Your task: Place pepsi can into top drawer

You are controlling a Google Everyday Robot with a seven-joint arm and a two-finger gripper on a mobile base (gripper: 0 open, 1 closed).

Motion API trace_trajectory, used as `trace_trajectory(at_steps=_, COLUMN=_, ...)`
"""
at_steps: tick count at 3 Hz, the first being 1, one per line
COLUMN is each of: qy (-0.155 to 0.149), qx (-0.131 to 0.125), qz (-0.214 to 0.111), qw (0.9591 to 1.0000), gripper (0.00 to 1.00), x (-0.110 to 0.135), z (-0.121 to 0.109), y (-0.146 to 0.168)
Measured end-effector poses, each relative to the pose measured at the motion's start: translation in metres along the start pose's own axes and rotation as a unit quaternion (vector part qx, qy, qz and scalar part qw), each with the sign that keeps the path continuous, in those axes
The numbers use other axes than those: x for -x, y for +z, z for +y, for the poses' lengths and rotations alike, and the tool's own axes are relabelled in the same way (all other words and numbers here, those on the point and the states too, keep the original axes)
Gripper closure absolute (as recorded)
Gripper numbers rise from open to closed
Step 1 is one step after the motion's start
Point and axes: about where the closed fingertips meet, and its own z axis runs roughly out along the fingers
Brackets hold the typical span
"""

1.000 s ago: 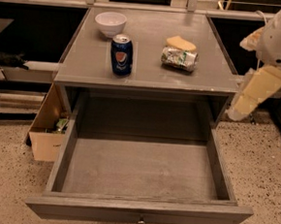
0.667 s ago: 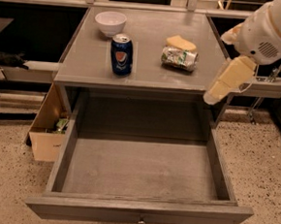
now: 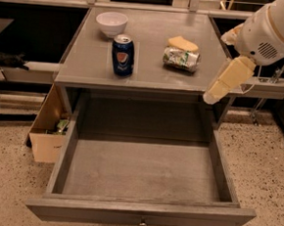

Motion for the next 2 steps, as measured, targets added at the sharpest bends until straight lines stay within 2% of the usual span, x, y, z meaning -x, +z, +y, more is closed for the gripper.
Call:
trace_trajectory(at_steps=1, qy=0.000, qx=-0.001, qz=-0.008, qw=1.0000, gripper=0.00, x=0.008, z=-0.008, y=0.014)
trace_trajectory(at_steps=2, qy=0.002, qx=-0.004, qz=-0.041, qw=0.9992, gripper=0.00, x=0.032, z=-0.033, y=0.045)
